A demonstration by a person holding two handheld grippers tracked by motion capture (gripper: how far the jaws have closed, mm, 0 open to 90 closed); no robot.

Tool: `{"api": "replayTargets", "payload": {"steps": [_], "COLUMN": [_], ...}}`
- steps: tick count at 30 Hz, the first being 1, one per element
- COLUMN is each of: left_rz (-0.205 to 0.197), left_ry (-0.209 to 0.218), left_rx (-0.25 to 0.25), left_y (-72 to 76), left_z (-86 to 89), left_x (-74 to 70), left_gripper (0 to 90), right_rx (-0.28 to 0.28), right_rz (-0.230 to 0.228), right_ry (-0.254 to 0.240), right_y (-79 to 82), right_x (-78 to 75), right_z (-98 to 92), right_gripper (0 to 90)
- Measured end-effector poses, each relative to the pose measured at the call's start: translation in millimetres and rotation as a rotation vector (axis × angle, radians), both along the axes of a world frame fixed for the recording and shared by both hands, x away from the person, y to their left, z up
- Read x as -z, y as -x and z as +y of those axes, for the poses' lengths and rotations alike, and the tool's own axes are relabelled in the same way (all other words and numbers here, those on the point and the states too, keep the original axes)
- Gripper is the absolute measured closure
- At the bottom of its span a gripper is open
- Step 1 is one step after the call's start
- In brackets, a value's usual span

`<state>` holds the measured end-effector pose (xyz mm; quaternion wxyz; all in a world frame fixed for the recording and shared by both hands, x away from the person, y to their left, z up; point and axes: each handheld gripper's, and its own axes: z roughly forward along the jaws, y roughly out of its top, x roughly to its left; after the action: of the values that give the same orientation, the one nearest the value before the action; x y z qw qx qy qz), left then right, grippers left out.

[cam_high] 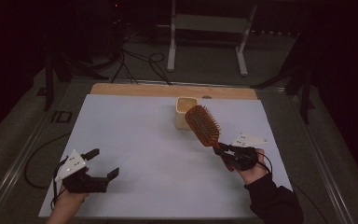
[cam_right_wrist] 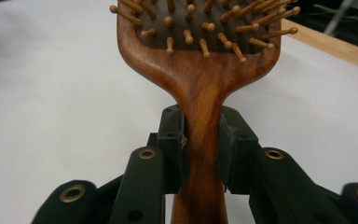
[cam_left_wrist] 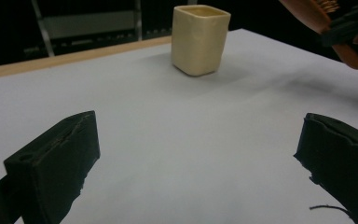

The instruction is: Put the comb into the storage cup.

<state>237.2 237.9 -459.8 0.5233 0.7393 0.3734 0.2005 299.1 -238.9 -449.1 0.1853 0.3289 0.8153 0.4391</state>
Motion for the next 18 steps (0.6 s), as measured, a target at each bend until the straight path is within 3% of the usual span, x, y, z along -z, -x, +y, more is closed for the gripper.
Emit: {"api": "replayTargets", "payload": {"steps": [4, 10, 12, 16, 18], "left_rz": [0.024, 0.032, 0.024, 0.028, 0.024], "left_ry": [-0.007, 0.024, 0.015, 0.035, 0.044], "left_rx": [0.014, 0.032, 0.038, 0.040, 0.044], "left_y": [-11.6, -25.4, -29.2, -37.1, -40.9], "left_z": [-17.1, -40.4, -49.9, -67.4, -76.0], "left_x": [-9.5, -22.8, -29.1, -42.6, -48.7], "left_gripper": [0.1, 0.1, 0.1, 0.1, 0.1], "right_rx": [-0.013, -0.025, -0.025, -0.047, -0.045], "right_rz": [-0.046, -0.039, -0.046, -0.040, -0.058], "right_ry": [0.018, -0.021, -0.021, -0.025, -0.023], "right_y": [5.1, 7.9, 9.9, 10.1, 11.8], "right_x": [-1.2, -3.5, -3.3, -3.0, -2.5], "right_z": [5.5, 9.7, 12.0, 14.8, 16.7], "right_gripper": [73.2, 73.3, 73.3, 73.2, 73.3]}}
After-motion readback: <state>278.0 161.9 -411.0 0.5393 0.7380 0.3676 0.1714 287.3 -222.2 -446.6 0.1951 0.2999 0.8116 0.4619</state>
